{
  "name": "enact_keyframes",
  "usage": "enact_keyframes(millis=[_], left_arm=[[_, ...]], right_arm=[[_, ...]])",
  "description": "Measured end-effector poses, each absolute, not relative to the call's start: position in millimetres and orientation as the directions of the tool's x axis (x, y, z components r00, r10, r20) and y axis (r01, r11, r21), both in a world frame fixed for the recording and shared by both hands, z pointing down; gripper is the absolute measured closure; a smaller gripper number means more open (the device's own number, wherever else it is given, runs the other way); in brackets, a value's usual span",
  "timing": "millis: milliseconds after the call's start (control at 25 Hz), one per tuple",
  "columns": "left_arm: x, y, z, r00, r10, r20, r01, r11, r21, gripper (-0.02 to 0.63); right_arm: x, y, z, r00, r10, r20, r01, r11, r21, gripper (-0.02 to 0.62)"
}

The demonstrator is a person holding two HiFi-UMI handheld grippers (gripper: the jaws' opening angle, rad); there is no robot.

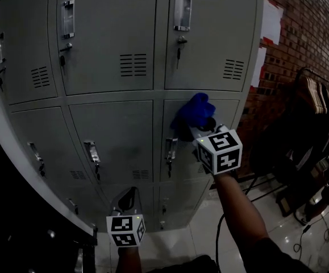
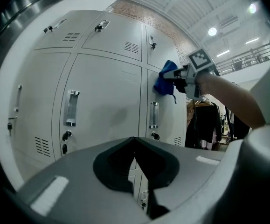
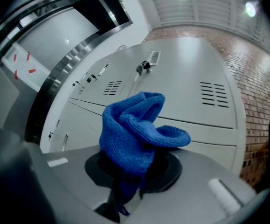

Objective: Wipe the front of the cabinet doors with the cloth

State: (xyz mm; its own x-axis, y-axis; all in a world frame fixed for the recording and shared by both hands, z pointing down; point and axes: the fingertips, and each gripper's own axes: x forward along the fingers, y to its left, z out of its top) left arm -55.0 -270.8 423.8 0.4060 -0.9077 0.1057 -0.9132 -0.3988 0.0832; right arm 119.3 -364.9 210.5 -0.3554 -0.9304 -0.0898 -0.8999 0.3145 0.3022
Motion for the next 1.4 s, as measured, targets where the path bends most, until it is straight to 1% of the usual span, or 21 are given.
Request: enact_keyframes(millis=[120,360,520,640,720,960,1400], left_arm=[[-49,-268,426,0.423,-0.899,0.114,-0.906,-0.415,0.083,0.592],[-43,-265,433,0.435,-0.892,0.125,-0.901,-0.428,0.075,0.592],[-42,-267,434,0.438,-0.89,0.126,-0.899,-0.433,0.071,0.592],[-42,-268,435,0.44,-0.889,0.129,-0.898,-0.435,0.066,0.592],[-41,-269,436,0.441,-0.888,0.13,-0.898,-0.436,0.065,0.592],[-43,-271,438,0.436,-0.89,0.134,-0.9,-0.431,0.063,0.592],[-54,-271,438,0.413,-0.9,0.14,-0.911,-0.406,0.075,0.592]], right_arm=[[171,-356,227,-0.271,-0.96,-0.074,-0.922,0.236,0.307,0.512],[264,-360,270,-0.092,-0.996,0.014,-0.949,0.092,0.301,0.512],[300,-371,288,-0.009,-0.998,0.056,-0.956,0.025,0.292,0.512],[292,-373,290,0.01,-0.998,0.069,-0.945,0.014,0.328,0.514],[280,-373,288,-0.003,-0.998,0.068,-0.937,0.026,0.348,0.514],[227,-377,281,-0.098,-0.994,0.055,-0.926,0.112,0.362,0.514],[141,-381,279,-0.261,-0.964,0.056,-0.907,0.264,0.329,0.512]])
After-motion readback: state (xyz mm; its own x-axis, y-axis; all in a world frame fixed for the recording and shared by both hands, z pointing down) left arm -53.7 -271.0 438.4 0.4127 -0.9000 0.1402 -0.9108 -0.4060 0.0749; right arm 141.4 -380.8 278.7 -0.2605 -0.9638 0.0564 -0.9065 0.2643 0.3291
